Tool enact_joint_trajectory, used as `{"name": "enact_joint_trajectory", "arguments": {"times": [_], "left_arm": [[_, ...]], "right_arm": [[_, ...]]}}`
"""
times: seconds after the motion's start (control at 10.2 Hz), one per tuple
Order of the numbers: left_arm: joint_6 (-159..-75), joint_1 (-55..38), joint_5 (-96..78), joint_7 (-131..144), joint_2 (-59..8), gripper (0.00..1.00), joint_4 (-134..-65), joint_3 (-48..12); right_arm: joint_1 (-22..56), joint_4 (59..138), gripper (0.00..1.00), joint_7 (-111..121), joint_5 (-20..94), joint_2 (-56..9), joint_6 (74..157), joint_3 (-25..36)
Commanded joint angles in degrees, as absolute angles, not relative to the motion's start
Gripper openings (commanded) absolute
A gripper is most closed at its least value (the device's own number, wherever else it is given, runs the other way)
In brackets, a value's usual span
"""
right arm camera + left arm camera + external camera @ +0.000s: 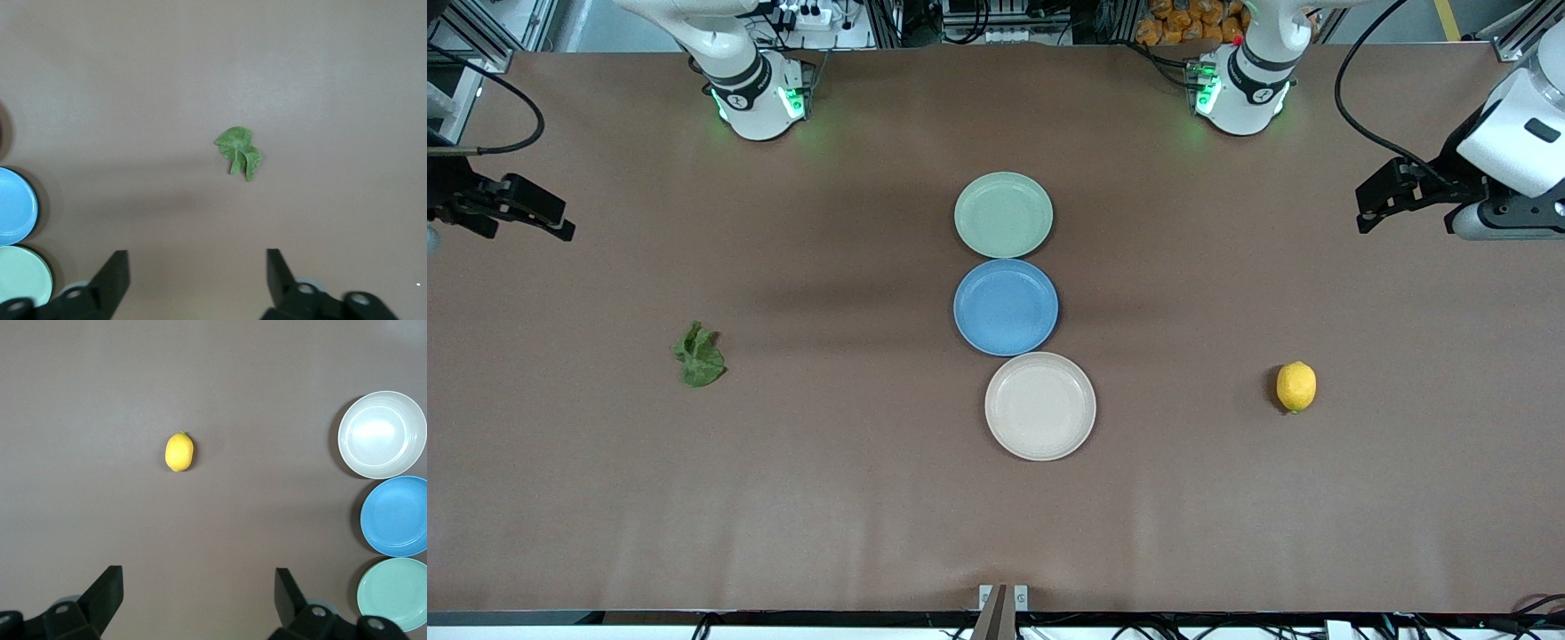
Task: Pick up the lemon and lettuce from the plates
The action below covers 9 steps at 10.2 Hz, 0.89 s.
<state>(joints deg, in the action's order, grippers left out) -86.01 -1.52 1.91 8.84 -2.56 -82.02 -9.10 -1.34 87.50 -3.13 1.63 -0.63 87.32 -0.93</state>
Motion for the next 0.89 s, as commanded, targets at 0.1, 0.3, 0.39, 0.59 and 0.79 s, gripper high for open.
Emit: {"name": "enact_joint_trajectory", "arguments": {"times": [0.1, 0.3, 0.39, 0.59, 0.79], "left_arm": [[-86.04, -1.41, 1.14, 9.40, -2.72, 1.00, -81.30, -9.32], [-86.04, -1.32, 1.14, 9.40, -2.72, 1.00, -81.30, -9.32], [-86.04, -1.32, 1.14, 9.40, -2.72, 1.00, -81.30, -9.32], [-86.04, -1.32, 1.14, 9.32, -2.72, 1.00, -81.30, -9.32], [-86.04, -1.49, 1.14, 9.32, -2.72, 1.00, -81.30, -9.32]], "right_arm": [[-0.01, 82.70, 1.00, -3.42, 2.46, -3.52, 86.66, -1.05], [0.18, 82.62, 1.00, -3.17, 2.28, -3.69, 86.57, -0.88], [0.09, 82.70, 1.00, -2.99, 2.37, -3.78, 86.57, -0.88], [-0.09, 82.71, 1.00, -2.81, 2.37, -3.87, 86.75, -0.79], [-0.17, 82.88, 1.00, -2.72, 2.29, -3.87, 86.92, -0.79]]}}
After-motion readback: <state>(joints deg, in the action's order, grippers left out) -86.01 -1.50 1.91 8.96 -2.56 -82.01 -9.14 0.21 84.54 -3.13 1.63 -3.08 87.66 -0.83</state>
